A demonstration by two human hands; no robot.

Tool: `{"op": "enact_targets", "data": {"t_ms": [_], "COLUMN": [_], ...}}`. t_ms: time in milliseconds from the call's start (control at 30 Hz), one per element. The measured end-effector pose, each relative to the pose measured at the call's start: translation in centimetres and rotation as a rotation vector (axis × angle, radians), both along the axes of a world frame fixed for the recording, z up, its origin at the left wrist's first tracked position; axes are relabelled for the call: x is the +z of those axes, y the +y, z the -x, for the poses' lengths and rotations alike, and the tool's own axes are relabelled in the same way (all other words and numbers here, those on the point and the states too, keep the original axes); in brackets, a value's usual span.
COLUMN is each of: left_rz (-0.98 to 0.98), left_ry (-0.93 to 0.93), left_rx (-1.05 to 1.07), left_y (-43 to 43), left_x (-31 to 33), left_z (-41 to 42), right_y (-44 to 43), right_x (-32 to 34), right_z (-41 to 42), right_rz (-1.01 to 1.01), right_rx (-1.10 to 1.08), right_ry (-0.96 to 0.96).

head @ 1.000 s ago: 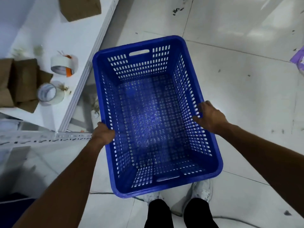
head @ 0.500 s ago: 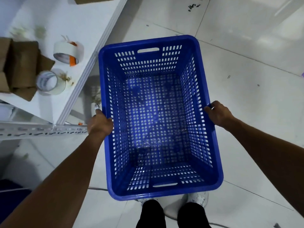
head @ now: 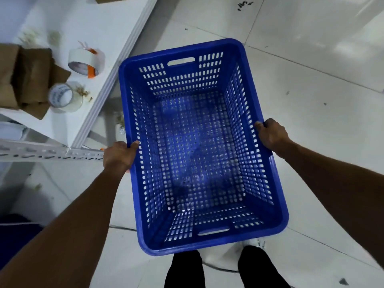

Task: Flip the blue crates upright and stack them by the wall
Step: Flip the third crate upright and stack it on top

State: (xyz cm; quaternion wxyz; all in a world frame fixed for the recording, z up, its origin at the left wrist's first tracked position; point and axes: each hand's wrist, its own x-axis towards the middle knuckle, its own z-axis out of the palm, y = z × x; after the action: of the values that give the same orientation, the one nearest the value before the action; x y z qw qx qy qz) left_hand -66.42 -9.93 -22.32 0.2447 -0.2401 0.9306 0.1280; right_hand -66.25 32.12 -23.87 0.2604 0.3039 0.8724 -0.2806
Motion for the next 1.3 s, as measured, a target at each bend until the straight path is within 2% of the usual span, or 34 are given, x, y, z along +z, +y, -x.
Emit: {"op": "enact_targets", "data": {"t_ms": [167,400,733,933,1300], "left_rz": [-0.053,-0.045,-0.214,-0.334,-0.294], "left_ry": [0.018,-0.025,-0.054,0.072,0.386], "left_rx": [0.069,0.222,0.672,0.897,1.163], "left_y": [1.1,5.3,6.9,4.5,-2.8], "left_x": [6.0,20.4,34.1,39.0,46.6], "left_z": [-4.7,-13.5,-31.7,-42.3,-60.6], "right_y": [1.6,3.5,-0.9,-7.1,-22.8], "right_x": [6.6,20.4,33.4,38.6,47.6], "right_z": [-0.8,-3.5,-10.3,-16.5,-28.0], "right_rz": [-0.039,-0.074,-0.135,-0.168,-0.099], "right_rx": [0.099,0.238,0.459,0.535,0.748], "right_ry": [0.064,0.025,0.082,0.307,0.517]}}
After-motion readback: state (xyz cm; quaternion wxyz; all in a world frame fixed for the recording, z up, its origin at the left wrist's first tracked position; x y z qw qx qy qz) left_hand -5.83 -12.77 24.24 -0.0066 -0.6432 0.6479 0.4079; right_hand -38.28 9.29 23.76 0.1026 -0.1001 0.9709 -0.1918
